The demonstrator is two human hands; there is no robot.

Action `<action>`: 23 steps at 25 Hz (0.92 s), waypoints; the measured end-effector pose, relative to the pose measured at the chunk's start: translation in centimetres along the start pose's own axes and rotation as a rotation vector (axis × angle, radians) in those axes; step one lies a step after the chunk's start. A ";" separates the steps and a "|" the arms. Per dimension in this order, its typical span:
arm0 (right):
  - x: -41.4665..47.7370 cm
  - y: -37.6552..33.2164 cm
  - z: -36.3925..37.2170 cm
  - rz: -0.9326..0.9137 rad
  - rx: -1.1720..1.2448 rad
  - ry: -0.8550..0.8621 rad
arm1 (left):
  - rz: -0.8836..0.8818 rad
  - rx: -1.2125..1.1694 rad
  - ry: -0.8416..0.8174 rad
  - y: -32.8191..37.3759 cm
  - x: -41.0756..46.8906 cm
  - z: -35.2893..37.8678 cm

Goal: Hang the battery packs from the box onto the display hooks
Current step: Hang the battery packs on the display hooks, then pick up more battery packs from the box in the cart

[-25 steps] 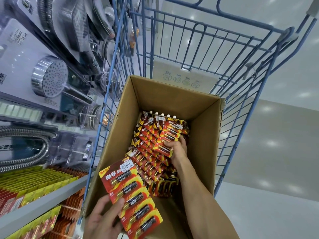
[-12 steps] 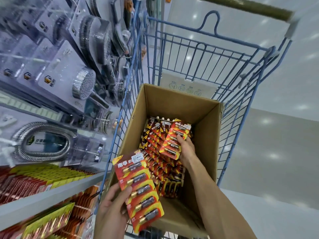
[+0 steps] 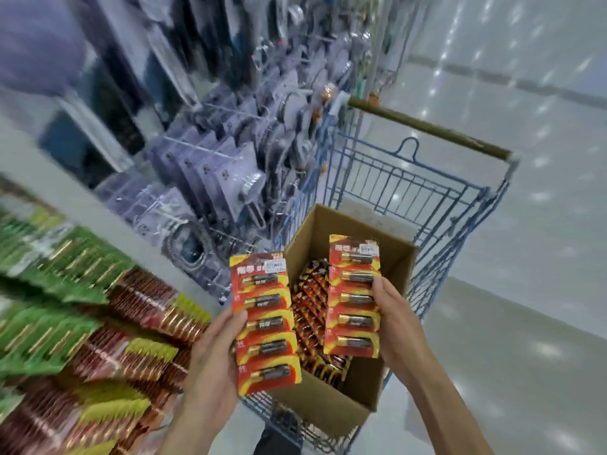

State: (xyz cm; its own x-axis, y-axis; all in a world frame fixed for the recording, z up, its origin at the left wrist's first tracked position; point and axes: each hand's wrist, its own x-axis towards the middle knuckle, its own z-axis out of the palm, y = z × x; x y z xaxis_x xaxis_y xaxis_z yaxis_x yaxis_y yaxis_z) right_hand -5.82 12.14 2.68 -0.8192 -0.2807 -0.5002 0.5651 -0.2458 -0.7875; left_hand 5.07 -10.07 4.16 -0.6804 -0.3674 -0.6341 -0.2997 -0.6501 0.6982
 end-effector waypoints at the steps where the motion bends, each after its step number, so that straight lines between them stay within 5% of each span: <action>1: -1.6 -0.6 0.6 -0.007 -0.005 -0.050 | 0.043 -0.023 0.015 0.0 -1.8 -0.3; 12: -15.2 1.0 13.6 0.081 -0.166 -0.592 | 0.554 -0.292 0.363 0.2 -22.7 -10.7; 23: -33.1 13.8 31.4 0.153 -0.374 -1.005 | 0.814 -0.441 0.685 -2.2 -43.1 -31.1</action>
State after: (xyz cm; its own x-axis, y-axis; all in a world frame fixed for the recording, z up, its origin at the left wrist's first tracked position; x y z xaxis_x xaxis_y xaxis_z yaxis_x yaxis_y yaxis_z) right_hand 32.19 -11.12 19.71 -0.1908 -0.9583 -0.2129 0.4493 0.1076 -0.8869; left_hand 55.85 -13.50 19.64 -0.0187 -0.9815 -0.1904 0.4137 -0.1810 0.8922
